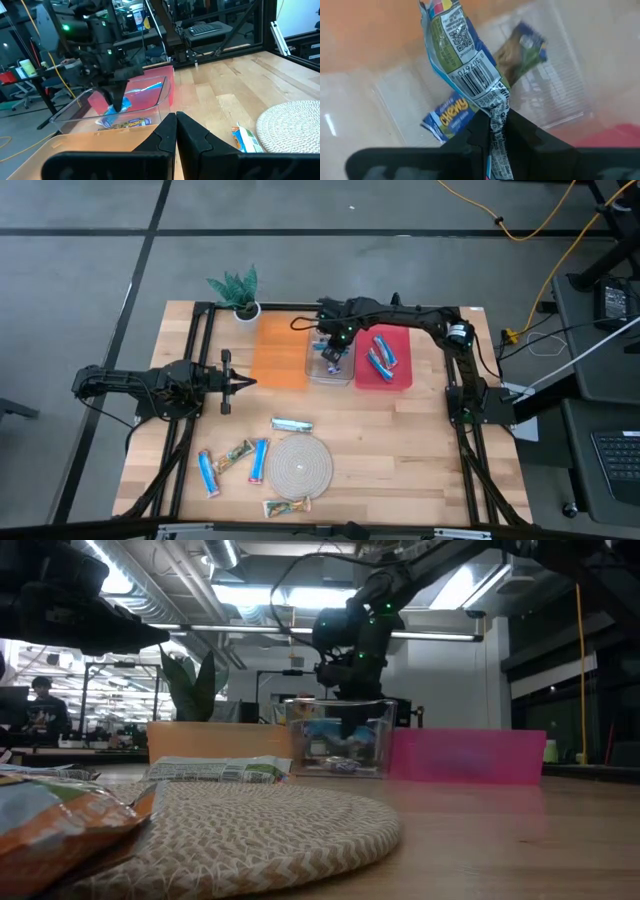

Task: Pick and place Granola Bars by type
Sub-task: Put the blue granola bar into the transparent bin, then put the top orange granola bar into the orange bin

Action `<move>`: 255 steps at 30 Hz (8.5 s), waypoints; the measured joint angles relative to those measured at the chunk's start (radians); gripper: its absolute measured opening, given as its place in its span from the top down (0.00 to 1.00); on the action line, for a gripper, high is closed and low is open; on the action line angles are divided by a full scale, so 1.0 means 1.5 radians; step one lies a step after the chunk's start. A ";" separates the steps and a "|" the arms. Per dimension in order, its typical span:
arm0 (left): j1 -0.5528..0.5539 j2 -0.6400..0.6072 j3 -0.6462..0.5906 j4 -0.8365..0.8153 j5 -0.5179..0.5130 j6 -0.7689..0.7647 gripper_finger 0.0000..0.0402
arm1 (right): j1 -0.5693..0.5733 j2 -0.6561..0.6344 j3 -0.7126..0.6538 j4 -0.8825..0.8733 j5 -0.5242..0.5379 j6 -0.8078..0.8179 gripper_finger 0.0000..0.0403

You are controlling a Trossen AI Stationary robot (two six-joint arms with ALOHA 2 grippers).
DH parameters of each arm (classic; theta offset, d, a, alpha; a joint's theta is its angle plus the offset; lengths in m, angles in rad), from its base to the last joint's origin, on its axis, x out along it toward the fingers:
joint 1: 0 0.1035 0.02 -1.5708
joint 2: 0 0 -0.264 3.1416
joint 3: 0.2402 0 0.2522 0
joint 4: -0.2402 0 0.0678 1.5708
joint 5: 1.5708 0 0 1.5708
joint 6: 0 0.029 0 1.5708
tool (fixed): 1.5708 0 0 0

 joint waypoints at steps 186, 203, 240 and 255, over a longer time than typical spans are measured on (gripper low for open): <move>-0.096 0.281 0.343 -0.179 0.023 -0.148 0.99 | 0.320 -1.403 -1.123 0.644 0.089 -0.035 0.67; -0.200 0.633 0.573 -0.288 0.006 -0.091 0.99 | 0.320 -1.400 -1.123 0.630 0.089 -0.034 0.67; -0.175 0.916 0.584 -0.452 -0.157 -0.382 0.42 | 0.320 -1.400 -1.123 0.609 0.089 -0.034 0.67; -0.190 1.025 0.584 -0.442 -0.066 -0.367 0.41 | 0.320 -1.400 -1.123 0.609 0.089 -0.034 0.67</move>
